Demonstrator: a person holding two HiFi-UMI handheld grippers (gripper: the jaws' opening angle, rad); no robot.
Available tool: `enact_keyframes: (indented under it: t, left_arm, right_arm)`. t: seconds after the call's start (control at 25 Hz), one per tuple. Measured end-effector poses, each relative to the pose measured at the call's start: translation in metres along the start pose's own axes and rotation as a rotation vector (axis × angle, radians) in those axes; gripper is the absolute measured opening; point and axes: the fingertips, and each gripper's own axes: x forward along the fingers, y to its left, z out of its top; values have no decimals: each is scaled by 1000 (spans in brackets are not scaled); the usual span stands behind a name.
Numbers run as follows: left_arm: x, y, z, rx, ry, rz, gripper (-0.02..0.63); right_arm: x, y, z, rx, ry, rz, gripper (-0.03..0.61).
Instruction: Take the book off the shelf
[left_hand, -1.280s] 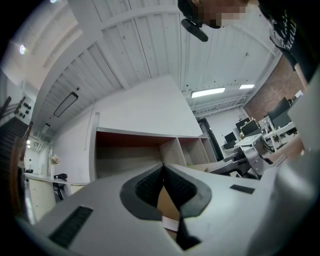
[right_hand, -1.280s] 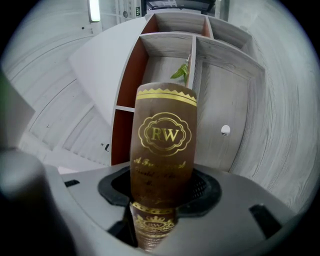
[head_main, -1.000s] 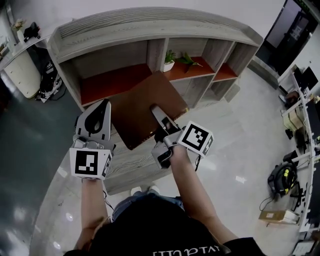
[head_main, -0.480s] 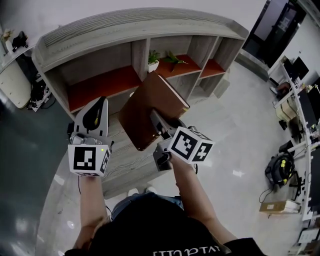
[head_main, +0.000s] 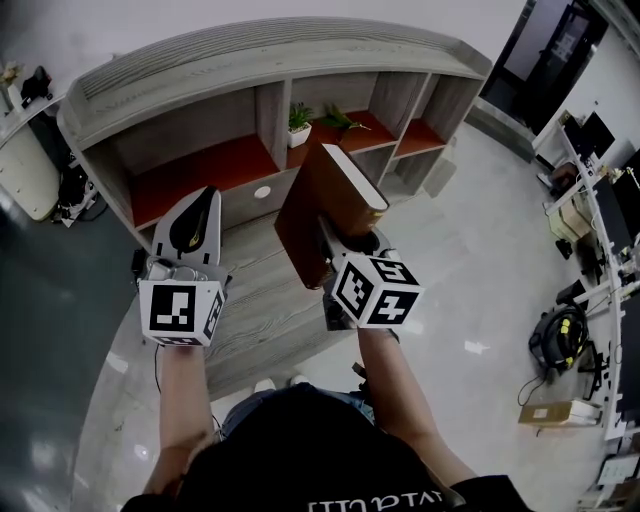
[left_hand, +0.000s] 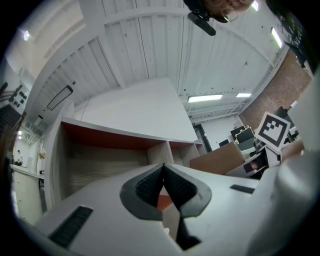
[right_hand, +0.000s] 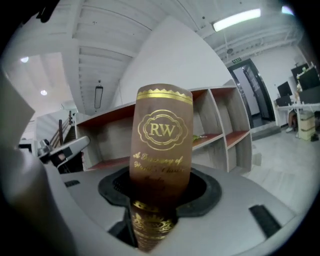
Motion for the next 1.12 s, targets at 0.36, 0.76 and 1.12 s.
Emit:
enact_keyframes:
  t: [0.36,0.76,1.12]
  left_arm:
    - [7,4,-3,-17,4,5,11]
    - [10,17,-4,-43,3,35,11]
    - [9,25,-8,-50,20,83,11]
  right_arm:
    - [-2,-13,16,-240,-36,-109,225]
    - [-10,-10,33,-372,-118,-112,225]
    - [-11,-13,38,-382,-124,-128,225]
